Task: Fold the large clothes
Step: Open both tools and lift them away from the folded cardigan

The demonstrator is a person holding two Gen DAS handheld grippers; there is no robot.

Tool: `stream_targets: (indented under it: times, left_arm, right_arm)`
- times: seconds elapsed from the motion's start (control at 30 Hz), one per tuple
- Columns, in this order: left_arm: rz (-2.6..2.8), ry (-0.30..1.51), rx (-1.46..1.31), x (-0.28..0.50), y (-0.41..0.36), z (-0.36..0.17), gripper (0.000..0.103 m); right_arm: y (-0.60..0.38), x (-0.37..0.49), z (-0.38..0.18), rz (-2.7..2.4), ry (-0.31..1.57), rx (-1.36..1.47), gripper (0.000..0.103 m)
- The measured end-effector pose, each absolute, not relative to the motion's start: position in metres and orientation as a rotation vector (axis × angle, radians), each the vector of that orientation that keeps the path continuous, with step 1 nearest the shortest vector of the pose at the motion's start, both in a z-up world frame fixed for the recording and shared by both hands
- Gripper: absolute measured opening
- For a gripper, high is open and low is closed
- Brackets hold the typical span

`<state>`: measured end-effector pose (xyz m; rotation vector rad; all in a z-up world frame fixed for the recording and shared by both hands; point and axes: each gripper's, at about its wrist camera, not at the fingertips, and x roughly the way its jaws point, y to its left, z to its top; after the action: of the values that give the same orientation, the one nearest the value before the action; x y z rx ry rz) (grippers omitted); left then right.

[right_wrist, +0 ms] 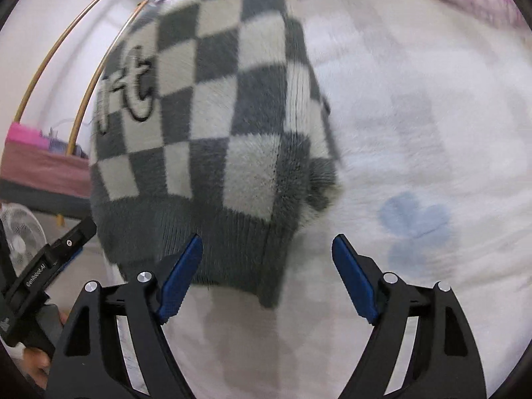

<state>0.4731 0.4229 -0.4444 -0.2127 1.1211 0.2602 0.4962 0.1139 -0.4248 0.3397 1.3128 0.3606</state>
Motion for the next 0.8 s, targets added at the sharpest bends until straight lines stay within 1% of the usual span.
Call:
stream_targets:
  times: [0.07, 0.13, 0.37, 0.4, 0.43, 0.67, 0.73, 0.8]
  left_arm:
    - [0.258, 1.100, -0.187, 0.465, 0.407, -0.430, 0.090]
    - [0.246, 1.091, -0.176, 0.457, 0.389, -0.417, 0.090]
    - [0.229, 1.005, -0.163, 0.411, 0.316, -0.355, 0.090]
    - [0.236, 0.990, -0.161, 0.401, 0.305, -0.345, 0.091]
    - [0.240, 0.983, -0.161, 0.394, 0.297, -0.337, 0.091]
    - [0.248, 0.891, -0.142, 0.319, 0.216, -0.265, 0.092]
    - [0.250, 0.862, -0.129, 0.298, 0.195, -0.244, 0.092]
    - [0.243, 0.839, -0.147, 0.274, 0.174, -0.220, 0.092]
  right_arm:
    - [0.109, 0.490, -0.400, 0.385, 1.267, 0.284, 0.077]
    - [0.098, 0.474, -0.383, 0.401, 1.238, 0.251, 0.081]
    - [0.068, 0.419, -0.317, 0.463, 1.115, 0.157, 0.084]
    - [0.058, 0.409, -0.319, 0.472, 1.101, 0.148, 0.084]
    - [0.050, 0.400, -0.310, 0.476, 1.083, 0.138, 0.085]
    - [-0.013, 0.340, -0.238, 0.499, 0.998, 0.131, 0.090]
    - [-0.033, 0.322, -0.219, 0.502, 0.982, 0.132, 0.095]
    - [-0.053, 0.301, -0.196, 0.501, 0.950, 0.115, 0.095]
